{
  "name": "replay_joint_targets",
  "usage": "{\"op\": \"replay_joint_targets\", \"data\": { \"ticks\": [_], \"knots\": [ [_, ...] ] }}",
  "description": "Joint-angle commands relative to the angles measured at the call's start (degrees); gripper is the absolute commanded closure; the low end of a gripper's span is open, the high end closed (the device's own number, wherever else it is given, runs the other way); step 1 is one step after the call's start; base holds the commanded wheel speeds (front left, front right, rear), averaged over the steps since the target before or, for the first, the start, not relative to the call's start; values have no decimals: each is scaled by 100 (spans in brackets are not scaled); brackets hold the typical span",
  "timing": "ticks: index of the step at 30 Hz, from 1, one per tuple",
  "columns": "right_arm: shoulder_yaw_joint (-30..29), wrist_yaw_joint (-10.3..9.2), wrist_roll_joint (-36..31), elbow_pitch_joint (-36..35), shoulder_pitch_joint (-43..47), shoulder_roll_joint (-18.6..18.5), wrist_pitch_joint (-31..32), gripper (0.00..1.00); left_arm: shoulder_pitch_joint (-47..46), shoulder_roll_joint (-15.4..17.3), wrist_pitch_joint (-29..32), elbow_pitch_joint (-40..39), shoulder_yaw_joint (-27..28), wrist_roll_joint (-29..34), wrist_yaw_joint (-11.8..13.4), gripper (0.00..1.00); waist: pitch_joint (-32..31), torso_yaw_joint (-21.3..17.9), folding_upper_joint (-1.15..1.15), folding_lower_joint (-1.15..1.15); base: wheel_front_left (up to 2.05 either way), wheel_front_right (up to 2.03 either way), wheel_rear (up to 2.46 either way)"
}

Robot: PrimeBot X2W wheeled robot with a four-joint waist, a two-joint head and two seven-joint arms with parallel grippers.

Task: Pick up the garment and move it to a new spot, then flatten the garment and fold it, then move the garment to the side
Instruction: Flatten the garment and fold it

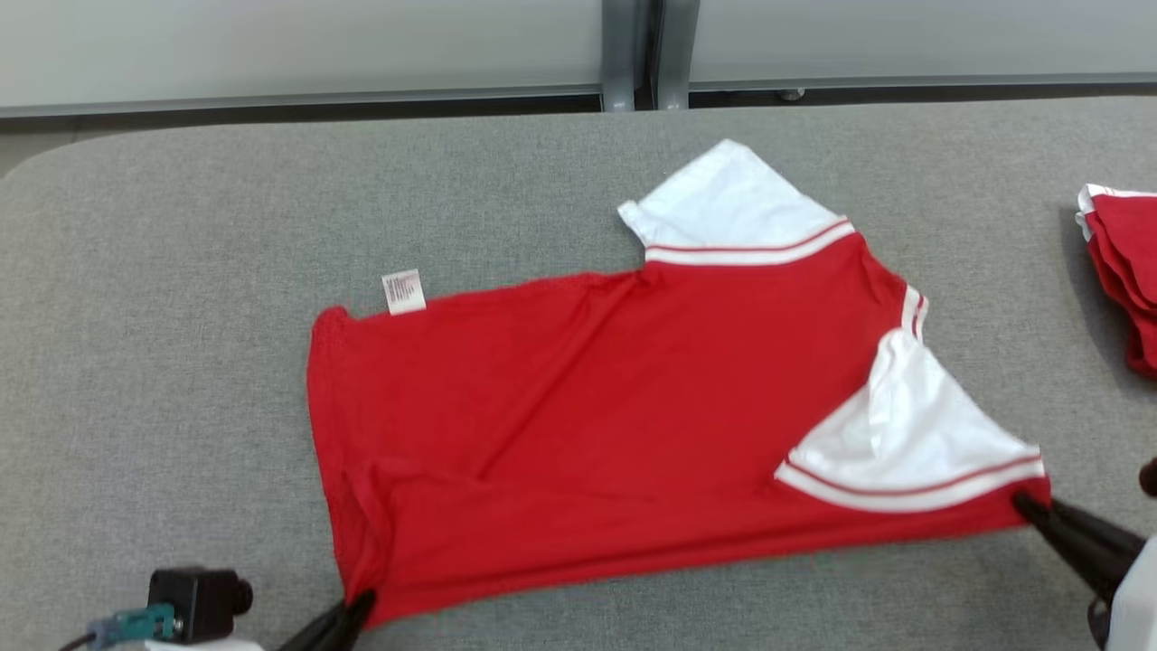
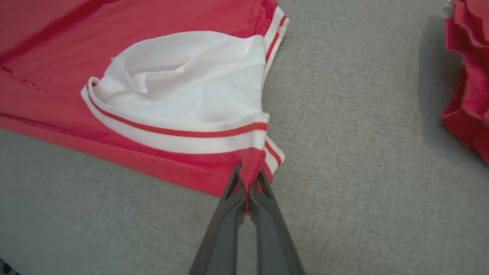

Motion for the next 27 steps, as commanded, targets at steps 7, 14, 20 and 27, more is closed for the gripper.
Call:
{"op": "replay_joint_targets", "data": {
  "ticks": [7, 14, 20, 27],
  "knots": [
    [-243, -5, 70, -368, 752, 111, 483, 17, 577, 32, -238, 174, 69, -220, -119, 0, -42, 7, 0, 0, 0, 0, 0],
    [-743, -4, 72, -744, 714, 9, 771, 0, 515, 90, -449, 219, 230, 32, 174, 0, -14, 98, 0, 0, 0, 0, 0],
    [-1296, -4, 51, -1514, -120, -458, 1444, 0, -335, 91, -523, -121, 450, 344, 422, 0, 362, 210, 0, 0, 0, 0, 0],
    [-576, -5, -410, -902, -2504, -247, 2106, 0, -2297, -250, -134, 368, 122, 750, 360, 0, 1209, 525, 0, 0, 0, 0, 0]
  ]
}}
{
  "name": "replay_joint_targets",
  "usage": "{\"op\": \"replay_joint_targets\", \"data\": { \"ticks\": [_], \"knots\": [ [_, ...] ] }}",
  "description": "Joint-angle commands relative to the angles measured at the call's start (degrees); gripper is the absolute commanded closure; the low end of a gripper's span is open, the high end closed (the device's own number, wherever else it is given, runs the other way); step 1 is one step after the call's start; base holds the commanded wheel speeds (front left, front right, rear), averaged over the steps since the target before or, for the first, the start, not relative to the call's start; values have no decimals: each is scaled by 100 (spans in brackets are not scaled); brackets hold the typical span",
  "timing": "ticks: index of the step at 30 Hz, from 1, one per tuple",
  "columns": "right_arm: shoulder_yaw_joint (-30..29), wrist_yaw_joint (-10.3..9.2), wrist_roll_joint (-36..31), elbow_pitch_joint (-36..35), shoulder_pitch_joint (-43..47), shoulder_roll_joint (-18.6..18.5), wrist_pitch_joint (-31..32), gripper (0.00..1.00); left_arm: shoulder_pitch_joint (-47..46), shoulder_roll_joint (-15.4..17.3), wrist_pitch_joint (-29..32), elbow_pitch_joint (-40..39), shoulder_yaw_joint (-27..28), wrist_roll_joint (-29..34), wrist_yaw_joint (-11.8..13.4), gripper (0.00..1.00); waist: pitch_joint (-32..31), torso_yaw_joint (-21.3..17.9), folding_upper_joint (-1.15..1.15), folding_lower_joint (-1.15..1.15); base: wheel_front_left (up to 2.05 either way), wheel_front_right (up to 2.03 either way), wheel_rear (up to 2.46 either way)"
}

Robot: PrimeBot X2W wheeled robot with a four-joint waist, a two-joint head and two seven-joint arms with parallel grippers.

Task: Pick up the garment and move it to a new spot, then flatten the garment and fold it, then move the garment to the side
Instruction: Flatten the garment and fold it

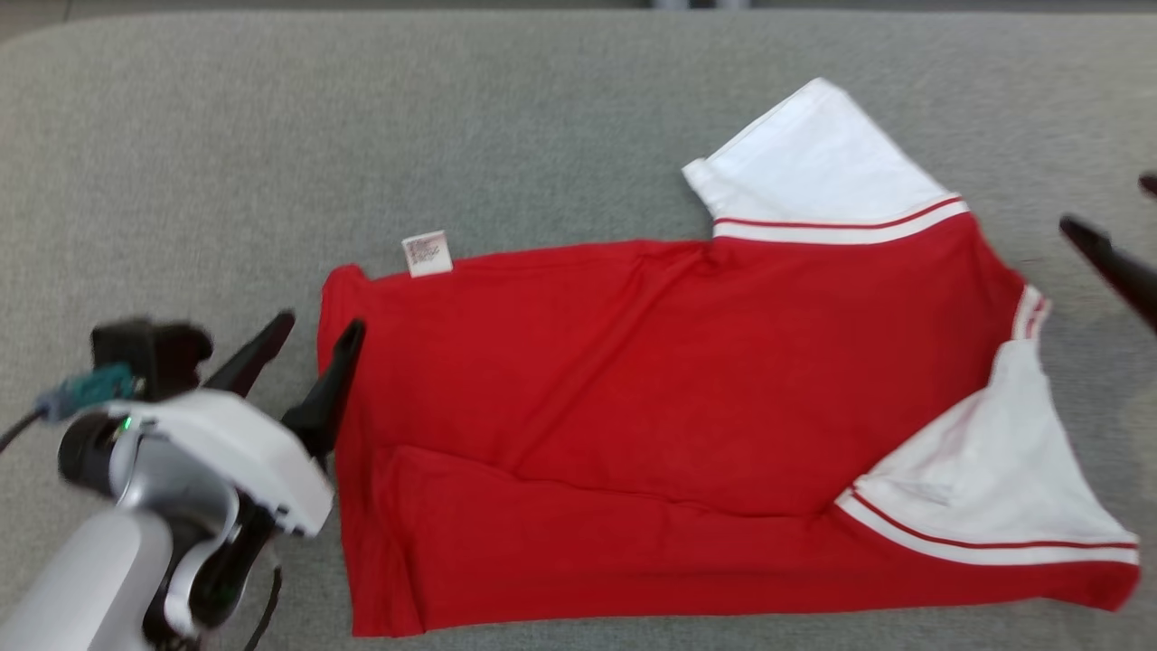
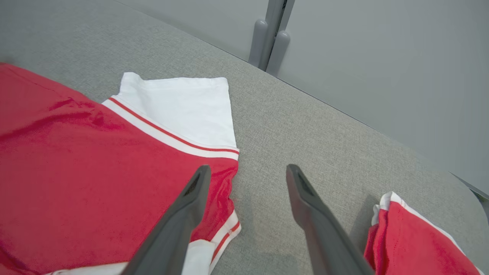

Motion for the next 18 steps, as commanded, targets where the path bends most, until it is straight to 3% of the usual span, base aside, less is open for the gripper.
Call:
{"op": "replay_joint_targets", "data": {
  "ticks": [1, 9, 18],
  "knots": [
    [221, -3, -226, 327, -561, 119, 122, 0, -399, -89, 81, 201, -82, 77, -73, 0, 464, 261, 0, 0, 0, 0, 0],
    [1252, -3, -753, 2203, -2542, 938, 43, 0, -1692, -466, 364, 1213, -525, 273, -431, 0, 933, 654, 0, 0, 0, 0, 0],
    [1902, -3, -751, 3447, -3201, 1175, -367, 0, -1939, -524, 523, 1572, -767, 260, -688, 0, 972, 795, 0, 0, 0, 0, 0]
  ]
}}
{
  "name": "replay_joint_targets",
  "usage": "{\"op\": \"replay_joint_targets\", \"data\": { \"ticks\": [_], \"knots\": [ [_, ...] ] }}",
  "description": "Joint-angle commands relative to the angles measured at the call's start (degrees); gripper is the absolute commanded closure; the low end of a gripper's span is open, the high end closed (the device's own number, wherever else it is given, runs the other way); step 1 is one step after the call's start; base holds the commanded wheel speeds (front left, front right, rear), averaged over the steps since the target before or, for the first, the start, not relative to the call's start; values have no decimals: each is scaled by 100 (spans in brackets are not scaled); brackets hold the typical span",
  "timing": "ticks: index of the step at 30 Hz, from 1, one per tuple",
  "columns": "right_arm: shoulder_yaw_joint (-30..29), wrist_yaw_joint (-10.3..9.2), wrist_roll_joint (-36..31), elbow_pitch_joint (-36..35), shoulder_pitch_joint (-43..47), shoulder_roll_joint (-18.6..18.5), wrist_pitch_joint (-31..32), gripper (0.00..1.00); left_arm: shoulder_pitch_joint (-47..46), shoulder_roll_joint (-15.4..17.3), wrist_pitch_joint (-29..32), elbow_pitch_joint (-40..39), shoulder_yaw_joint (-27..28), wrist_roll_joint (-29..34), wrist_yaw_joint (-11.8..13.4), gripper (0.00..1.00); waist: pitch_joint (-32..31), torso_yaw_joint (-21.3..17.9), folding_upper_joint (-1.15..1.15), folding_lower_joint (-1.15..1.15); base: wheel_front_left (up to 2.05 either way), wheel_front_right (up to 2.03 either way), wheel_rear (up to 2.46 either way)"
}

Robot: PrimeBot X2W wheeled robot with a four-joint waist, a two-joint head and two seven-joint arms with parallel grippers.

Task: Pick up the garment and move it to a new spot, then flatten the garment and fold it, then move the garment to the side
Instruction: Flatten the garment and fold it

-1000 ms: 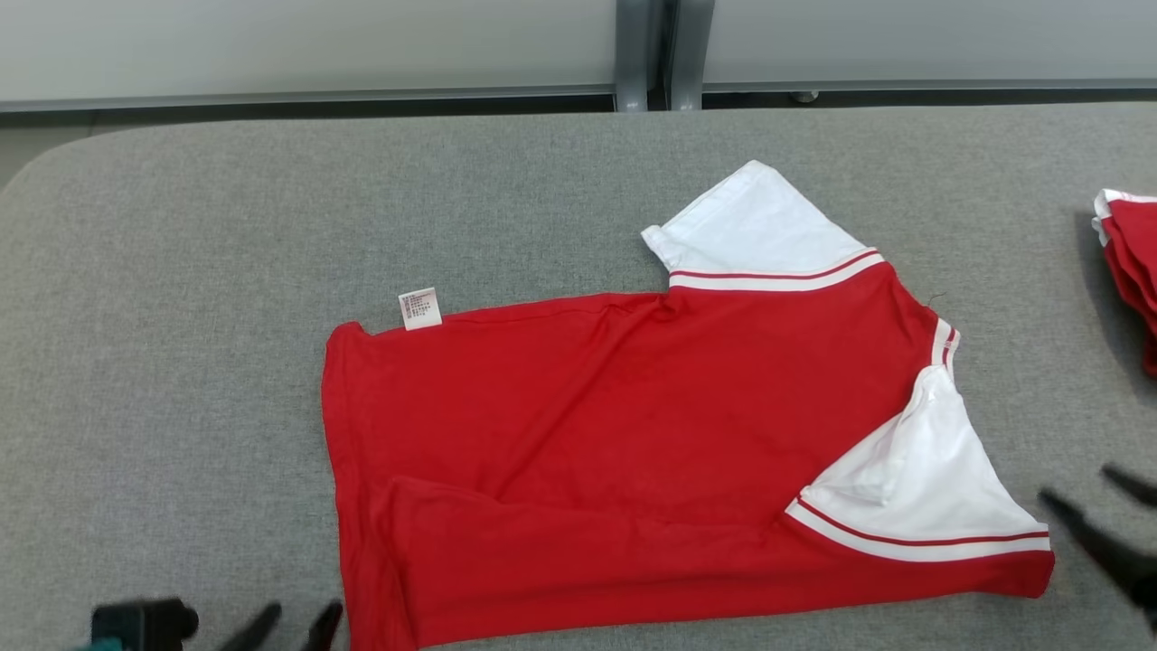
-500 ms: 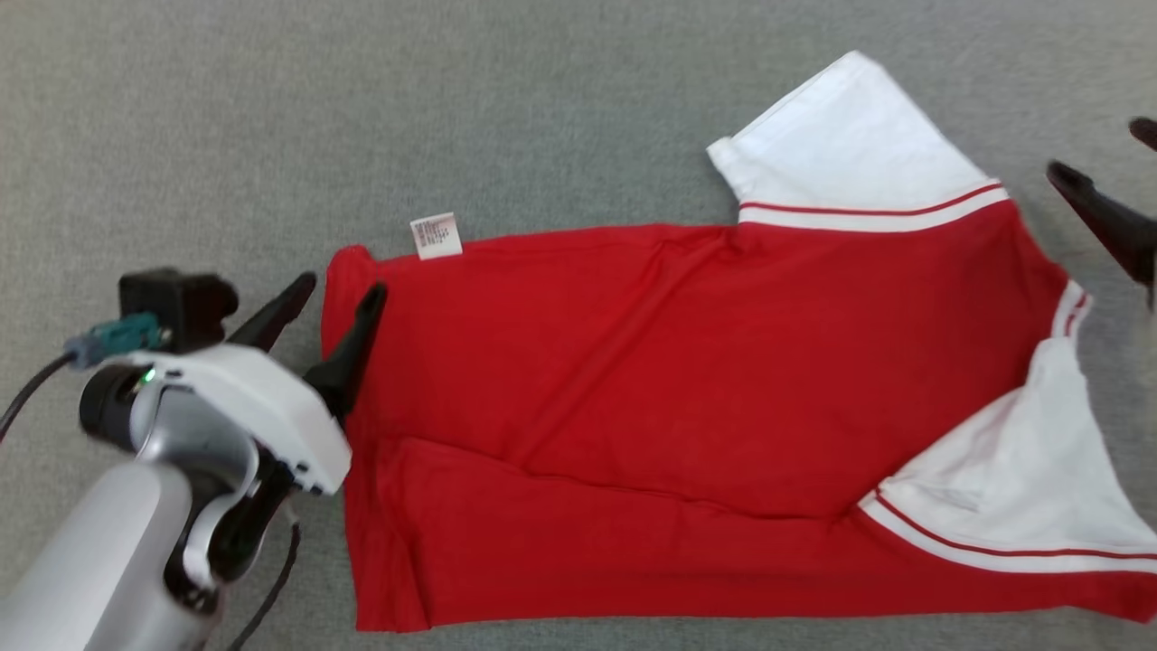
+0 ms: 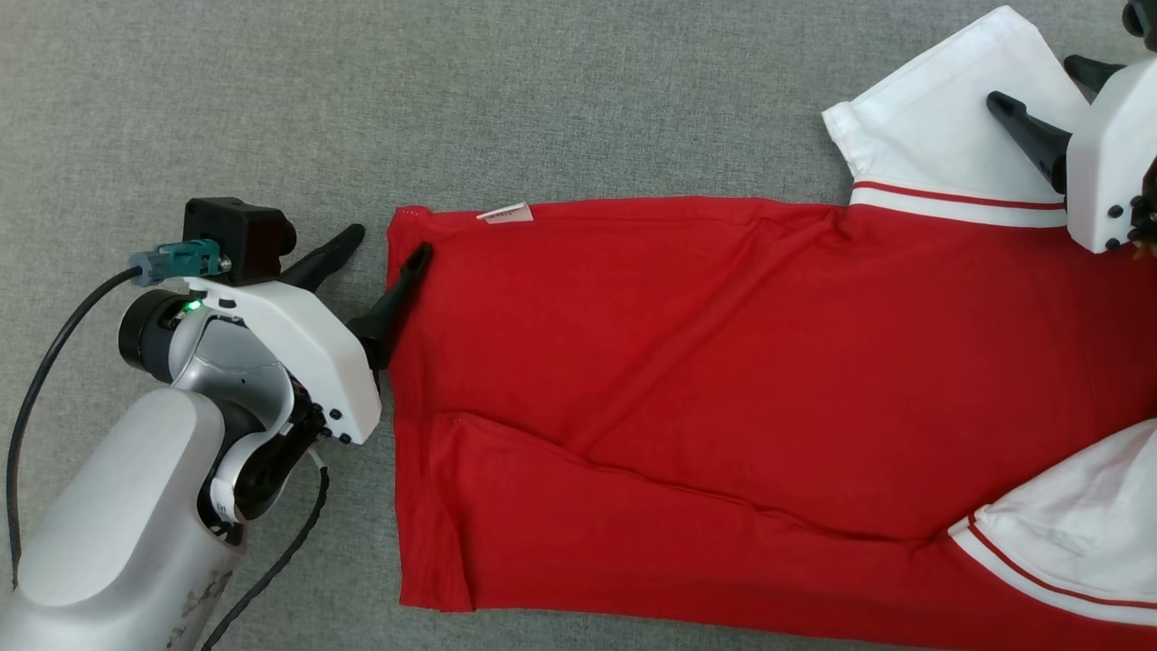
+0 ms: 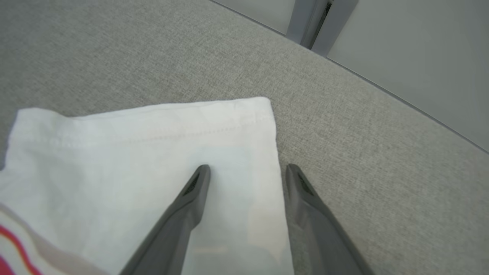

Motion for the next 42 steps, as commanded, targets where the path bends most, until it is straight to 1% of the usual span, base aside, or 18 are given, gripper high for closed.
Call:
{"op": "replay_joint_targets", "data": {
  "ticks": [1, 5, 8, 9, 10, 11, 12, 13, 14, 15, 18, 24, 28, 31, 35, 36, 38, 42],
  "knots": [
    [108, -2, 58, 151, -44, -30, -66, 0, -32, 13, 64, 83, -45, -34, -38, 0, -15, 6, 0, 0, 0, 0, 0],
    [333, -2, 165, 375, -122, 1, -141, 0, -21, 30, 167, 71, -114, -95, -117, 0, -22, -3, 0, 0, 0, 0, 0],
    [523, -2, 303, 498, -165, 45, -132, 0, -15, 25, 194, 75, -130, -122, -108, 0, -20, -29, 0, 0, 0, 0, 0],
    [587, -2, 362, 525, -165, 62, -125, 52, -16, 15, 203, 84, -144, -141, -139, 0, -19, -41, 0, 0, 0, 0, 0],
    [675, -2, 429, 518, -177, 68, -141, 71, -21, -10, 220, 93, -152, -172, -164, 0, -19, -55, 0, 0, 0, 0, 0],
    [675, -2, 429, 518, -177, 68, -141, 71, -21, -10, 220, 93, -152, -172, -164, 0, -19, -55, 0, 0, 0, 0, 0],
    [722, -2, 495, 531, -199, 64, -187, 100, -32, -29, 239, 101, -174, -191, -217, 0, -19, -68, 0, 0, 0, 0, 0],
    [790, -2, 576, 523, -217, 64, -228, 100, -48, -50, 244, 105, -198, -226, -261, 21, -21, -81, 0, 0, 0, 0, 0],
    [849, -2, 660, 531, -233, 54, -274, 100, -73, -71, 222, 104, -210, -247, -319, 57, -24, -95, 0, 0, 0, 0, 0],
    [892, -2, 737, 524, -258, 44, -392, 100, -106, -94, 183, 115, -204, -264, -360, 100, -31, -110, 0, 0, 0, 0, 0],
    [931, -2, 938, 585, -371, 71, -713, 100, -173, -124, 162, 191, -104, -409, -417, 100, -90, -181, 0, 0, 0, 0, 0],
    [973, -2, 1175, 696, -591, -38, -1412, 100, -308, -3, -265, 382, 260, -353, -241, 100, -340, -394, 0, 0, 0, 0, 0],
    [1063, -2, 1393, 555, -471, -177, -1787, 100, -135, 29, -423, 385, 393, -418, -160, 100, -591, -569, 0, 0, 0, 0, 0],
    [1136, -2, 1600, 277, -191, -312, -2168, 100, 112, 67, -473, 305, 411, -471, -132, 100, -796, -694, 0, 0, 0, 0, 0],
    [1076, -2, 1832, -188, 522, -586, -2770, 100, 535, 106, -671, 123, 494, -541, -68, 100, -1100, -845, 0, 0, 0, 0, 0],
    [1031, -2, 1910, -456, 1005, -698, -3023, 100, 848, 119, -795, -44, 555, -611, -17, 100, -1245, -943, 0, 0, 0, 0, 0],
    [971, -2, 1912, -711, 1509, -789, -3237, 100, 1193, 157, -923, -296, 648, -681, 68, 100, -1372, -1058, 0, 0, 0, 0, 0],
    [811, -2, 1897, -1081, 2519, -736, -3566, 100, 1999, 271, -1146, -778, 894, -866, 288, 100, -1591, -1256, 0, 0, 0, 0, 0]
  ]
}}
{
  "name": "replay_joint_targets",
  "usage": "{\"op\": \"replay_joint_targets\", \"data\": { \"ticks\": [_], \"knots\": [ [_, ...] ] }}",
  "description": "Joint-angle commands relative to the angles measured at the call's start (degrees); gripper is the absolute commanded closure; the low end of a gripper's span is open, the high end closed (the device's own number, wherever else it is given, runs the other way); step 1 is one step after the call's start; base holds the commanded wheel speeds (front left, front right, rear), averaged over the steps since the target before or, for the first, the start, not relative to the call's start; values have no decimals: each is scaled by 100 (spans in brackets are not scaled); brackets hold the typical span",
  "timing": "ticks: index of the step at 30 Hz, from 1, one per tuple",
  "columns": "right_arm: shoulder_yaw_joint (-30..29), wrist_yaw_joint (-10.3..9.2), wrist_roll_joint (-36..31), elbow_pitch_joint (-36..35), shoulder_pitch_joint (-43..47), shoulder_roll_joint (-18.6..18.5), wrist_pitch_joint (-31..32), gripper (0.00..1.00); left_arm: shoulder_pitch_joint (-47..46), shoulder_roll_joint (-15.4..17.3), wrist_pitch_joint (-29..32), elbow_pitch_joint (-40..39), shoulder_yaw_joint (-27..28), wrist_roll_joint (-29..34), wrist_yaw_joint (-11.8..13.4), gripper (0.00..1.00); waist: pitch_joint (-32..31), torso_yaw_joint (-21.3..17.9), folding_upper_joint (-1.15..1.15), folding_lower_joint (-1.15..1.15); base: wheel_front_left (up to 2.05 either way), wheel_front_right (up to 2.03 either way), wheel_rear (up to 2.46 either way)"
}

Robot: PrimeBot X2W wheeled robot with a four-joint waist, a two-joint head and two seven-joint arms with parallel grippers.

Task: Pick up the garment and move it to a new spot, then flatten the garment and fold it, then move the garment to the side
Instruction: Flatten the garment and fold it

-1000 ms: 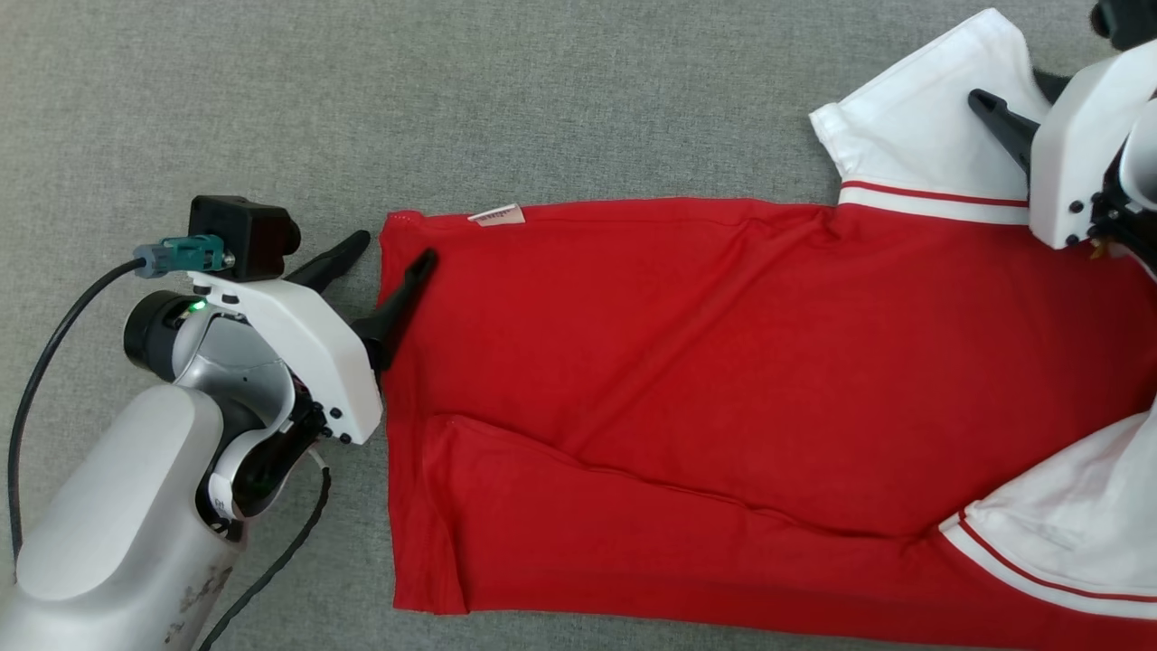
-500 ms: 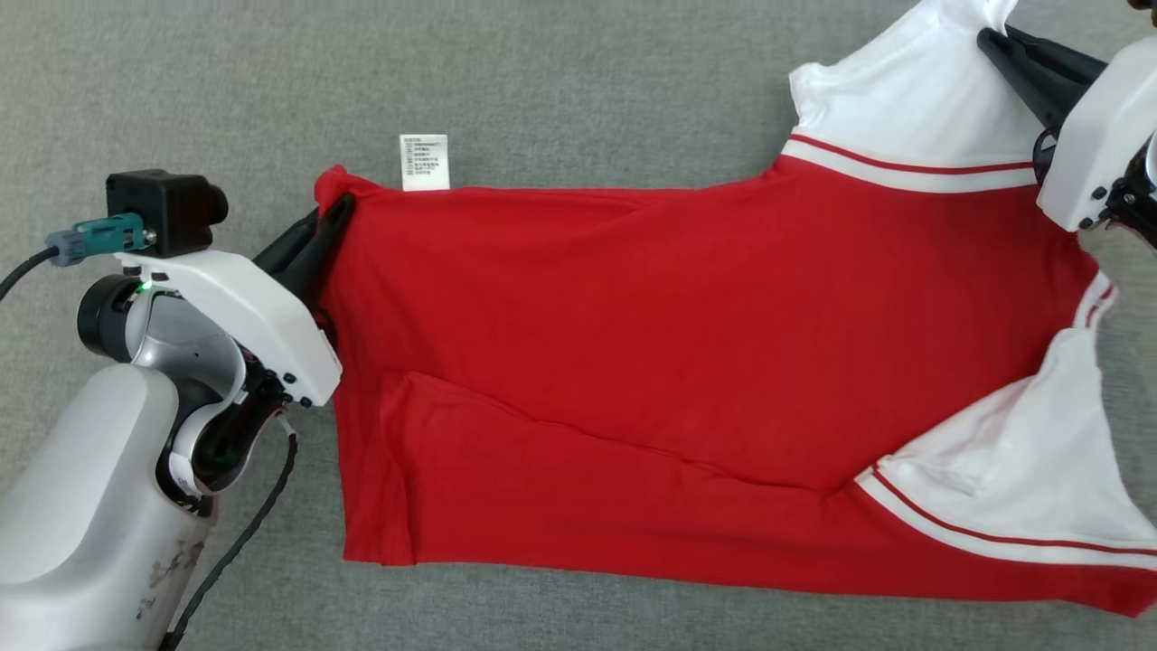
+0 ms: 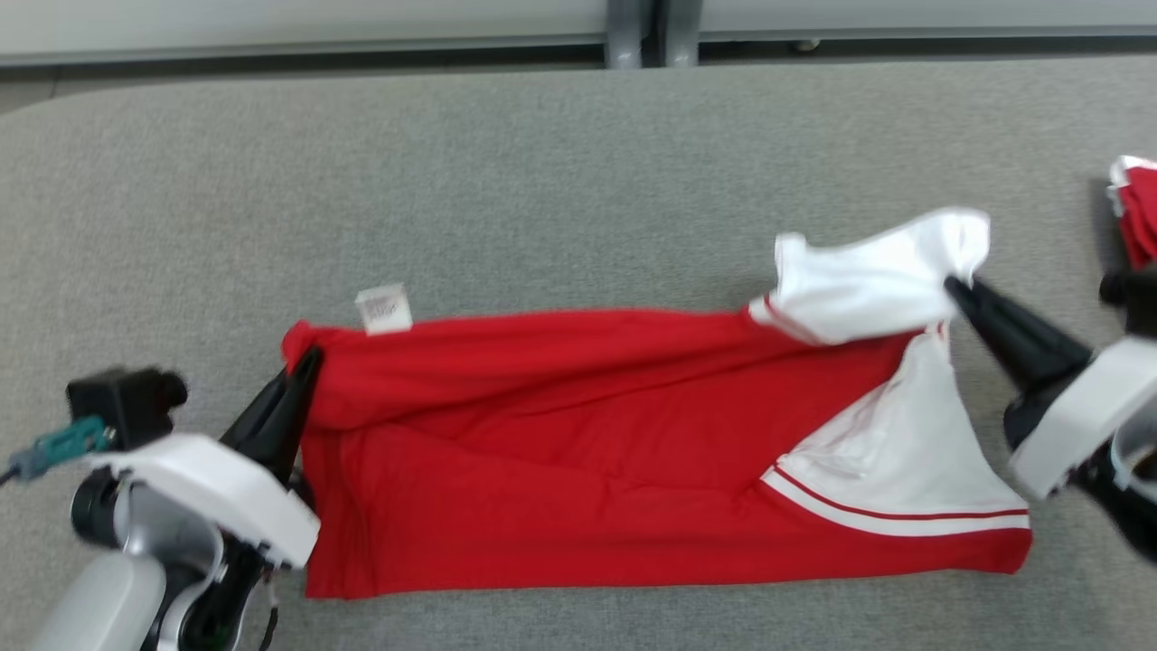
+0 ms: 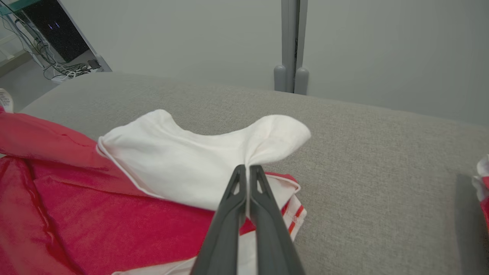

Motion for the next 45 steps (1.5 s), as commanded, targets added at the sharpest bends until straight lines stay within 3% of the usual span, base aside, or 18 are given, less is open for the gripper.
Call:
{"op": "replay_joint_targets", "data": {
  "ticks": [1, 7, 14, 15, 16, 17, 18, 19, 25, 30, 34, 40, 45],
  "knots": [
    [-100, -2, -15, -86, 264, 62, -125, 100, 233, 42, -81, -91, 88, -91, 69, 100, -202, -190, 0, 0, 0, 0, 0],
    [-309, -2, -176, -393, 1221, 482, -291, 100, 1077, -22, -331, -401, 318, -378, 230, 100, -425, -381, 0, 0, 0, 0, 0],
    [-411, -2, -443, -452, 1446, 680, -163, 100, 1222, 0, -295, -420, 249, -360, 251, 100, -510, -402, 0, 0, 0, 0, 0],
    [-440, -2, -528, -447, 1433, 707, -197, 100, 1213, -12, -300, -409, 231, -350, 253, 95, -519, -397, 0, 0, 0, 0, 0],
    [-445, -2, -621, -436, 1419, 720, -229, 100, 1206, -30, -311, -391, 217, -338, 260, 82, -526, -391, 0, 0, 0, 0, 0],
    [-403, -2, -709, -410, 1430, 732, -205, 63, 1220, -61, -334, -361, 212, -337, 277, 65, -533, -386, 0, 0, 0, 0, 0],
    [-357, -2, -810, -388, 1454, 740, -176, 0, 1254, -69, -354, -321, 197, -304, 298, 20, -538, -382, 0, 0, 0, 0, 0],
    [-322, -2, -866, -360, 1485, 762, -157, 0, 1294, -78, -392, -268, 190, -265, 325, 0, -544, -375, 0, 0, 0, 0, 0],
    [-312, -2, -1072, -250, 1825, 698, -128, 0, 1602, -81, -927, 261, 258, 132, 657, 0, -607, -321, 0, 0, 0, 0, 0],
    [-1038, -2, -1146, -233, 2164, 767, -185, 0, 1980, -419, -2006, 482, 580, 466, 1006, 0, -715, -330, 0, 0, 0, 0, 0],
    [-1641, 3, -1313, -223, 2179, 1037, 82, 0, 2129, -924, -2260, 267, 1091, 1057, 1117, 0, -787, -286, 0, 0, 0, 0, 0],
    [-1968, 2, -1458, 18, 1942, 1542, 832, 0, 2353, -1895, -2259, -151, 1714, 2531, 564, 0, -955, -62, 0, 0, 0, 0, 0],
    [-2064, -2, -1642, 611, 1823, 1782, 1120, 0, 2469, -2273, -2260, 26, 1971, 3034, 65, 0, -1058, 179, 0, 0, 0, 0, 0]
  ]
}}
